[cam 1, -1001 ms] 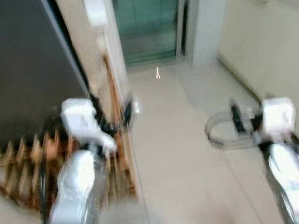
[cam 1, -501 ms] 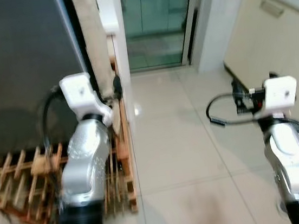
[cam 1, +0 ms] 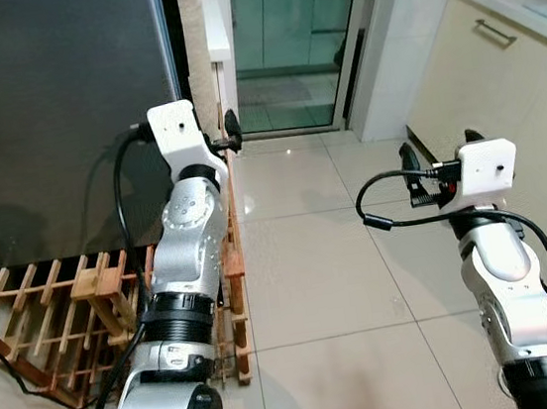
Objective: Restocking fridge
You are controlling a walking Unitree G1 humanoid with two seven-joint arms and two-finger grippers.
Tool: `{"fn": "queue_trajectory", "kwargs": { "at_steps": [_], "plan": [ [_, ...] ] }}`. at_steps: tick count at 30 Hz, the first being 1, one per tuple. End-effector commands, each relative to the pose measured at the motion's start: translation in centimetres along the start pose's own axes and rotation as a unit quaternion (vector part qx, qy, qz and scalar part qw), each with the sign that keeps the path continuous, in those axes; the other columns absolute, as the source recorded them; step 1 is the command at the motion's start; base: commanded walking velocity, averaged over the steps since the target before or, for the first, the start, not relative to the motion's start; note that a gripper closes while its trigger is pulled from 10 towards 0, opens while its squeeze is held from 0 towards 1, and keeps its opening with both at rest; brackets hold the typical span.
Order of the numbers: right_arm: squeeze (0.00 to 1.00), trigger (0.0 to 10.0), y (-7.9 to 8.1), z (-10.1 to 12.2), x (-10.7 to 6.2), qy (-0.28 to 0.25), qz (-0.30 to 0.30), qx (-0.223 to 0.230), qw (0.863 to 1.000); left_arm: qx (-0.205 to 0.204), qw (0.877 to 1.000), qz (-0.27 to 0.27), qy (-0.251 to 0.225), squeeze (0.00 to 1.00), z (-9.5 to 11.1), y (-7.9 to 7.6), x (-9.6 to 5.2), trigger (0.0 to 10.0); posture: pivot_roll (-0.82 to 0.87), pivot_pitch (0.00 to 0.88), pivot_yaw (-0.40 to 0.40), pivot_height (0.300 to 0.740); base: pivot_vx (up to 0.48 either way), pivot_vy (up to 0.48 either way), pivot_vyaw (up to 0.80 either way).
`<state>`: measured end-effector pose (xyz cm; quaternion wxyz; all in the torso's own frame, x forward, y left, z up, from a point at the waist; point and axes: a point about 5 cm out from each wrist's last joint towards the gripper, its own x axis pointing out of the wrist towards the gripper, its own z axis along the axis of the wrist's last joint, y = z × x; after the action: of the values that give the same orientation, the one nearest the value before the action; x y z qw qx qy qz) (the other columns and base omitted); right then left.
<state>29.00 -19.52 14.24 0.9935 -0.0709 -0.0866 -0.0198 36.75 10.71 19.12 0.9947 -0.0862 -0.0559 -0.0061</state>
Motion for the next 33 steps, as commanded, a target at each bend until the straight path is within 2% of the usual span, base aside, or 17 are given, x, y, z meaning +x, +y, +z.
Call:
{"fn": "queue_trajectory", "kwargs": {
  "at_steps": [1, 9, 12, 13, 14, 16, 17, 18, 19, 23, 24, 26, 27, 29, 31, 32, 33],
  "plan": [
    [0.0, 10.0, -0.3, 0.5, 0.0, -0.009, -0.006, -0.004, 1.0, 0.001, 1.0, 0.0, -0.004, 0.0, 0.2, -0.4, 0.2, 10.0, -0.11, 0.0, -0.034, 0.74, 0.0, 0.0, 0.0],
    [0.0, 10.0, -0.2, 0.3, -0.9, -0.003, -0.012, -0.003, 1.0, 0.002, 1.0, -0.026, -0.011, 0.0, 0.7, -2.3, 1.5, 10.0, -0.13, 0.0, -0.002, 0.74, 0.0, 0.0, 0.0],
    [0.0, 10.0, -0.2, 0.3, -0.8, -0.003, -0.015, -0.004, 1.0, 0.002, 0.994, -0.111, 0.016, 0.0, -0.4, -5.5, 1.6, 10.0, -0.14, 0.0, 0.002, 0.74, 0.0, 0.0, 0.0],
    [0.0, 10.0, -0.2, 0.3, -0.8, -0.003, -0.015, -0.004, 1.0, 0.002, 0.994, -0.111, 0.016, 0.0, -0.4, -5.5, 1.6, 10.0, -0.14, 0.0, 0.002, 0.74, 0.0, 0.0, 0.0],
    [0.0, 10.0, -0.2, 0.4, -0.8, -0.004, -0.015, -0.004, 1.0, -0.029, 0.981, -0.19, 0.025, 0.0, -0.6, -8.0, 1.1, 10.0, -0.15, 0.0, 0.01, 0.74, 0.0, 0.0, 0.0],
    [0.0, 10.0, -0.2, 0.4, -0.7, -0.004, -0.016, -0.004, 1.0, -0.038, 0.976, -0.214, 0.025, 0.0, -0.5, -8.7, 0.8, 10.0, -0.15, 0.0, 0.01, 0.74, 0.0, 0.0, 0.0],
    [0.0, 10.0, -0.2, 0.5, -0.7, -0.006, -0.018, -0.005, 1.0, -0.064, 0.958, -0.277, 0.024, 0.0, -0.4, -10.8, 0.0, 10.0, -0.15, 0.0, 0.02, 0.74, 0.0, 0.0, 0.0],
    [0.0, 10.0, -0.2, 0.5, -0.7, -0.006, -0.018, -0.005, 1.0, -0.064, 0.958, -0.277, 0.024, 0.0, -0.4, -10.8, 0.0, 10.0, -0.15, 0.0, 0.02, 0.74, 0.0, 0.0, 0.0],
    [0.0, 10.0, -0.3, 0.6, -0.6, -0.007, -0.023, -0.004, 1.0, -0.094, 0.934, -0.343, 0.021, 0.0, -0.2, -12.9, -1.1, 10.0, -0.16, 0.0, 0.026, 0.74, 0.0, 0.0, 0.0],
    [0.0, 10.0, -0.1, 0.4, -0.7, -0.005, -0.029, -0.001, 1.0, -0.145, 0.875, -0.461, -0.022, 0.0, 1.6, -17.1, -3.8, 10.0, -0.15, 0.0, 0.038, 0.74, 0.0, 0.0, 0.0],
    [0.0, 10.0, -0.1, 0.4, -0.7, -0.005, -0.029, -0.001, 1.0, -0.145, 0.875, -0.461, -0.022, 0.0, 1.6, -17.1, -3.8, 10.0, -0.15, 0.0, 0.038, 0.74, 0.0, 0.0, 0.0],
    [0.0, 10.0, 0.1, 0.4, -0.6, -0.006, -0.028, 0.002, 1.0, -0.158, 0.836, -0.524, -0.05, 0.0, 3.1, -18.9, -5.5, 10.0, -0.15, 0.0, 0.044, 0.74, 0.0, 0.0, 0.0],
    [0.0, 10.0, 0.1, 0.4, -0.6, -0.006, -0.028, 0.002, 1.0, -0.158, 0.836, -0.524, -0.05, 0.0, 3.1, -18.9, -5.5, 10.0, -0.15, 0.0, 0.044, 0.74, 0.0, 0.0, 0.0],
    [0.0, 10.0, 0.1, 0.4, -0.5, -0.006, -0.03, 0.004, 1.0, -0.137, 0.803, -0.576, -0.071, 0.0, 3.7, -19.6, -7.1, 10.0, -0.15, 0.0, 0.047, 0.74, 0.0, 0.0, 0.0],
    [0.0, 10.0, 0.0, 0.3, -0.5, -0.005, -0.033, 0.004, 0.999, -0.12, 0.821, -0.555, -0.064, 0.0, 2.9, -18.6, -6.3, 10.0, -0.14, 0.0, 0.045, 0.74, 0.0, 0.0, 0.0],
    [0.0, 10.0, -0.1, 0.3, -0.4, -0.005, -0.034, 0.003, 0.999, -0.092, 0.86, -0.498, -0.061, 0.0, 2.2, -16.6, -4.9, 10.0, -0.14, 0.0, 0.043, 0.74, 0.0, 0.0, 0.0],
    [0.0, 10.0, -0.1, 0.3, -0.4, -0.005, -0.034, 0.003, 0.999, -0.092, 0.86, -0.498, -0.061, 0.0, 2.2, -16.6, -4.9, 10.0, -0.14, 0.0, 0.043, 0.74, 0.0, 0.0, 0.0]
  ]
}}
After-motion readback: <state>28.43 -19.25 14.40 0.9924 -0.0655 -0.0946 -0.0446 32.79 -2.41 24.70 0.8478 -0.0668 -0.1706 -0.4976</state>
